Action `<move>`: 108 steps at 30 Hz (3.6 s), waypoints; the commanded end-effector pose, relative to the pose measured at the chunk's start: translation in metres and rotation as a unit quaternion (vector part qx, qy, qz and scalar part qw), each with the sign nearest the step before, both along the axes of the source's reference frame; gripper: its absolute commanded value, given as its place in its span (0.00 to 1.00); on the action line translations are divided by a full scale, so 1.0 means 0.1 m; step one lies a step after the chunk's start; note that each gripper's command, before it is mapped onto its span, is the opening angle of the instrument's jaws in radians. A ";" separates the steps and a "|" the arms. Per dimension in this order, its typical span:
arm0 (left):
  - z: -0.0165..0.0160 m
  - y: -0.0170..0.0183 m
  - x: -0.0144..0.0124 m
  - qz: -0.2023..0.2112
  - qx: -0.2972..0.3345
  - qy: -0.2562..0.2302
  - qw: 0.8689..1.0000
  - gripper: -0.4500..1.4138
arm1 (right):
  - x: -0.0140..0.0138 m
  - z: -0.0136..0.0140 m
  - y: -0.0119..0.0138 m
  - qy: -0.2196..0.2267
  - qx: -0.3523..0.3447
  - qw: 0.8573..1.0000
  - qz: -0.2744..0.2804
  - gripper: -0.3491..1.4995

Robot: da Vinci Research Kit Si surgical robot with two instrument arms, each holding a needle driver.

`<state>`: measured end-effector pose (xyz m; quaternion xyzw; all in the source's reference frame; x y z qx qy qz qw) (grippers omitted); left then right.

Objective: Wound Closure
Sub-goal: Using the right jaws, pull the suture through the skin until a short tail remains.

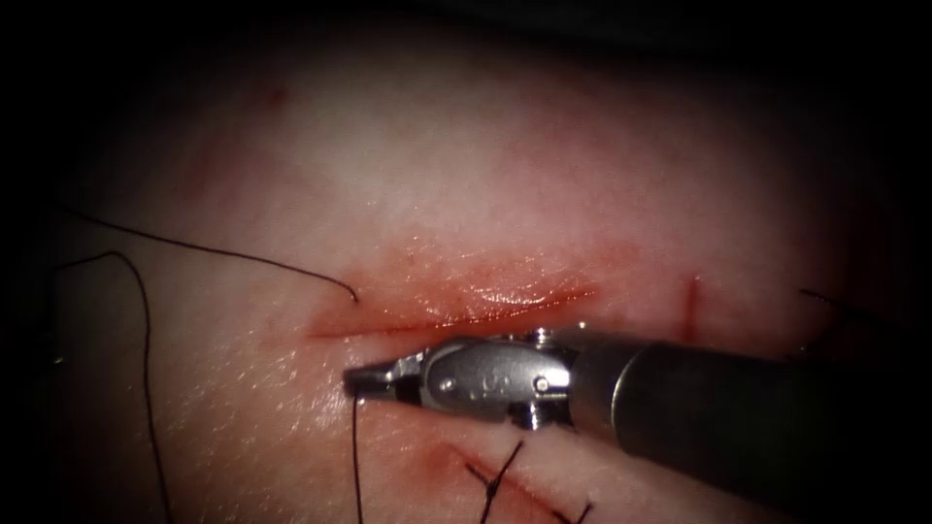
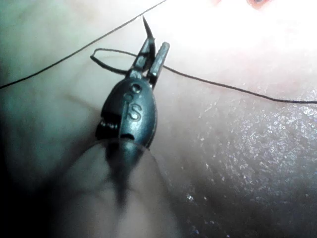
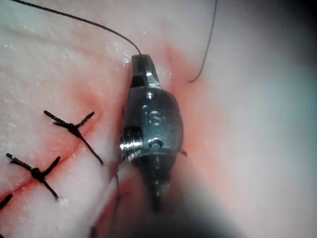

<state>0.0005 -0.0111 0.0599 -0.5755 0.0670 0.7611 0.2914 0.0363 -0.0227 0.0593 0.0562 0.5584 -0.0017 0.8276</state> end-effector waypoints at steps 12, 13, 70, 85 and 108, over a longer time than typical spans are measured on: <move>0.010 -0.001 -0.005 -0.003 -0.001 -0.003 1.000 0.00 | -0.030 -0.147 -0.163 0.034 0.039 0.990 -0.132 0.00; 0.010 -0.001 -0.005 -0.002 -0.001 -0.004 1.000 0.00 | -0.030 -0.152 -0.169 0.036 0.040 0.989 -0.136 0.00; 0.014 -0.007 -0.001 0.003 0.002 -0.002 1.000 0.00 | 0.013 0.001 -0.006 0.002 -0.046 0.996 -0.074 0.00; 0.016 -0.007 -0.002 0.004 0.002 -0.002 1.000 0.00 | -0.029 -0.147 -0.159 0.058 -0.041 0.978 -0.197 0.00; 0.017 -0.012 0.003 0.003 0.004 -0.004 1.000 0.00 | -0.018 -0.029 0.019 0.080 -0.040 0.989 -0.117 0.99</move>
